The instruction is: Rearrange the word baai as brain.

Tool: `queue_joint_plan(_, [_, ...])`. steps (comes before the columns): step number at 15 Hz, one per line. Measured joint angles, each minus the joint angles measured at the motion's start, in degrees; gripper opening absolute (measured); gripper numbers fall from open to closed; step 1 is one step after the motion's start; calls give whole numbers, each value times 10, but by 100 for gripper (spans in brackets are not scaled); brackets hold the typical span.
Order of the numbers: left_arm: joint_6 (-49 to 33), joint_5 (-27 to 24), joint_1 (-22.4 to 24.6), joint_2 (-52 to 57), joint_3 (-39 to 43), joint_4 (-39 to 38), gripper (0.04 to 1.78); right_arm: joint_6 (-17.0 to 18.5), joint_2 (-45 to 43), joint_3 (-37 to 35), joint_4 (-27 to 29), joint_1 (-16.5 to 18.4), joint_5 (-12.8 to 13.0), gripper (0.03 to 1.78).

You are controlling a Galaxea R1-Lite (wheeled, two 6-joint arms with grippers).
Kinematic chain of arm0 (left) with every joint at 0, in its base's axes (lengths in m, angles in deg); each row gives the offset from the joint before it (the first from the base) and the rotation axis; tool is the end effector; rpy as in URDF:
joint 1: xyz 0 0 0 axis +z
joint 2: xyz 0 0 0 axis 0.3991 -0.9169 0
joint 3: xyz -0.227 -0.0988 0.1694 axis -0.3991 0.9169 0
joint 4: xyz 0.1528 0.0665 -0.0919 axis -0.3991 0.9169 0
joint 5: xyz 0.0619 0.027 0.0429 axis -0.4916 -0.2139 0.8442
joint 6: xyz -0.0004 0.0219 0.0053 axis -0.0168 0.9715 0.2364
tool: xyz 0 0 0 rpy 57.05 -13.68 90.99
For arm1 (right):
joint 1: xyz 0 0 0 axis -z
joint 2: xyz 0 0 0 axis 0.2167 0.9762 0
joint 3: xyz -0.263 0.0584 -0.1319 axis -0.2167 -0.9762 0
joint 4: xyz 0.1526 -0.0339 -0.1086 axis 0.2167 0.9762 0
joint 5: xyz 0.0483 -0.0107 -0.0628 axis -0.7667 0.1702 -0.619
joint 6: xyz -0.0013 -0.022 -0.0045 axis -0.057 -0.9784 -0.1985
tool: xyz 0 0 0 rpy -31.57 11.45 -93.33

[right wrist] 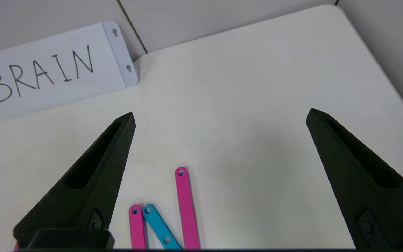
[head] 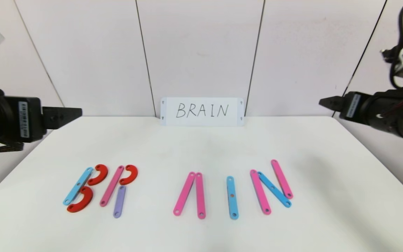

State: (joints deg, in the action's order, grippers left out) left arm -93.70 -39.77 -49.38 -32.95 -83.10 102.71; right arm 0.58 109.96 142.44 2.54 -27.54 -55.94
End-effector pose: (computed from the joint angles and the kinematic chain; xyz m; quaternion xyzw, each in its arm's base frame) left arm 0.1446 -0.0598 0.3112 0.0138 0.1592 -0.0057 0.9871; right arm 0.2454 0.0581 0.2529 0.1139 0.1716 -0.0682 0.9762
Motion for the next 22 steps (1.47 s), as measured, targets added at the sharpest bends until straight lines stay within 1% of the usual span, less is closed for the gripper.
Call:
queue_joint_plan(4, [17,45,-2,73,-54,67,169,-45,-157,45,148,1,22,170])
queue_joint_plan(7, [35,63,-1,143,-76,115,169,-90,-292,70,268,15,40,170])
queue_joint_plan(8, [38,64,3,171,-77,131,169,-105,-335,76,306,31,43,170])
queue_joint_plan(9, [39,64,11,197,-76,145,169,-123,-381,81,344,60,44,170])
queue_joint_plan(11, [39,51,33,250,-62,172,169,-152,-457,85,399,113,40,170])
queue_joint_plan(13, [40,13,66,301,-44,189,169,-173,-524,88,438,157,19,170])
queue_joint_plan(14, [41,-19,90,329,-37,203,169,-181,-553,89,452,177,5,170])
queue_joint_plan(16, [42,-94,152,380,-25,238,169,-190,-602,91,472,213,-25,170])
queue_joint_plan(17, [43,-139,188,407,-21,258,169,-192,-620,92,475,225,-35,170])
queue_joint_plan(19, [51,-219,254,453,-15,288,169,-195,-650,98,486,240,-53,170])
queue_joint_plan(20, [58,-249,273,473,-14,301,169,-194,-659,106,498,242,-59,170])
queue_joint_plan(21, [65,-269,284,491,-11,319,169,-194,-666,117,513,242,-62,170])
queue_joint_plan(22, [67,-274,289,502,-10,333,169,-194,-671,125,525,240,-66,170])
